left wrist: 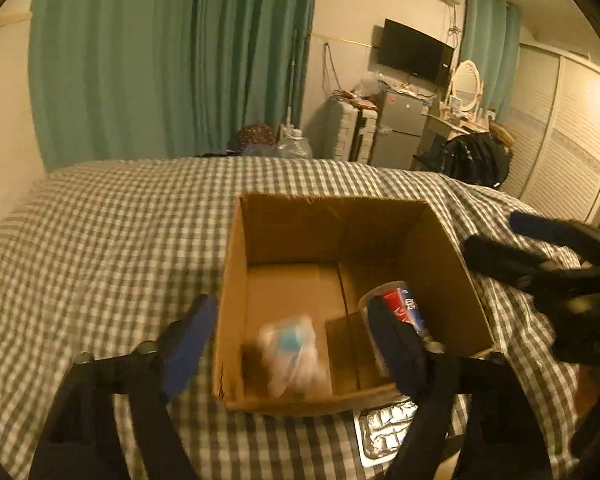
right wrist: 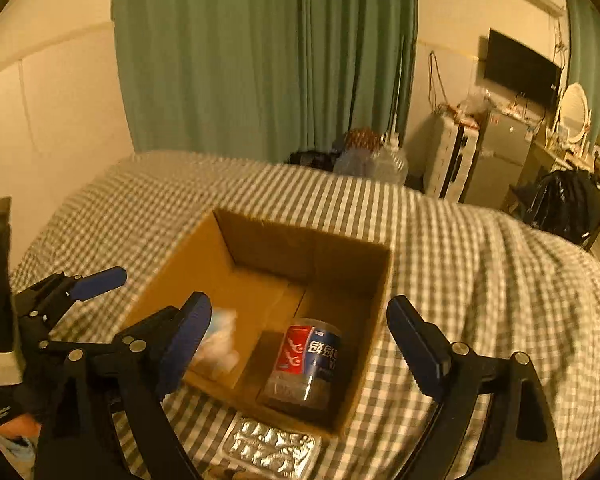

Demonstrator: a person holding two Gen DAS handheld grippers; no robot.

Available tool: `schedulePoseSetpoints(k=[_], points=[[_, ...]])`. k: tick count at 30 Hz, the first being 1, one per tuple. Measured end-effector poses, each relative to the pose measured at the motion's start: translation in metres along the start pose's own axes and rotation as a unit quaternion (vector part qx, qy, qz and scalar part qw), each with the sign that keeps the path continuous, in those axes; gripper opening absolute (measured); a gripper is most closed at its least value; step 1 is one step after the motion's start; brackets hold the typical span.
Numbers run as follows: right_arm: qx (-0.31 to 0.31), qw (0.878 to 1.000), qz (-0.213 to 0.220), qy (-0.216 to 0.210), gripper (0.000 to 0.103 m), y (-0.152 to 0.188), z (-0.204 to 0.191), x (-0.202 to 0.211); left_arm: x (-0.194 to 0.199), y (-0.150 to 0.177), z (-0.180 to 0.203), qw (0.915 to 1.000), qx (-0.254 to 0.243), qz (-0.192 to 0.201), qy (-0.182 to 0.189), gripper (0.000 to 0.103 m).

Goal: Organize objects
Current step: 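Grasp the green-and-white medicine box with the right gripper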

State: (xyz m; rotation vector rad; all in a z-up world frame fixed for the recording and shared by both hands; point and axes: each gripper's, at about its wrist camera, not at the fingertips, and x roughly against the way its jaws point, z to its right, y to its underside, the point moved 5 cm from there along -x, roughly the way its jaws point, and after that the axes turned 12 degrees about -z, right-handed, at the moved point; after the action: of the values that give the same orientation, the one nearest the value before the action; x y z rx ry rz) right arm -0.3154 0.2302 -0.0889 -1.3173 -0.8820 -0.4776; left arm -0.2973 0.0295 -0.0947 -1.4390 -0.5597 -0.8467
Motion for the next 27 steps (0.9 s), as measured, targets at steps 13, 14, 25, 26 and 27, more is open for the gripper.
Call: schedulePoseSetpoints(k=[13,14,25,26,27], points=[[0.077,0.997,0.018,0.006,0.103,0.069,-0.05,0.152,0.138,0.062,0.002,0.9966,0.019,0.021,-0.078,0.099],[0.083,0.996,0.012,0.009,0.103,0.08,-0.05,0.152,0.143,0.074,0.003,0.9959,0.019,0.018,-0.087,0.099],[0.127,0.987,-0.094,0.027,0.103,0.203,-0.071,0.094,0.128,0.21,0.004,0.989,0.062,-0.041,-0.128,0.099],[0.126,0.986,-0.103,0.023,0.103,0.21,-0.072,0.088,0.122,0.221,0.006,0.989,0.063,-0.052,-0.123,0.099],[0.126,0.985,-0.113,0.024,0.103,0.217,-0.072,0.082,0.118,0.23,0.01,0.9888,0.063,-0.06,-0.122,0.099]])
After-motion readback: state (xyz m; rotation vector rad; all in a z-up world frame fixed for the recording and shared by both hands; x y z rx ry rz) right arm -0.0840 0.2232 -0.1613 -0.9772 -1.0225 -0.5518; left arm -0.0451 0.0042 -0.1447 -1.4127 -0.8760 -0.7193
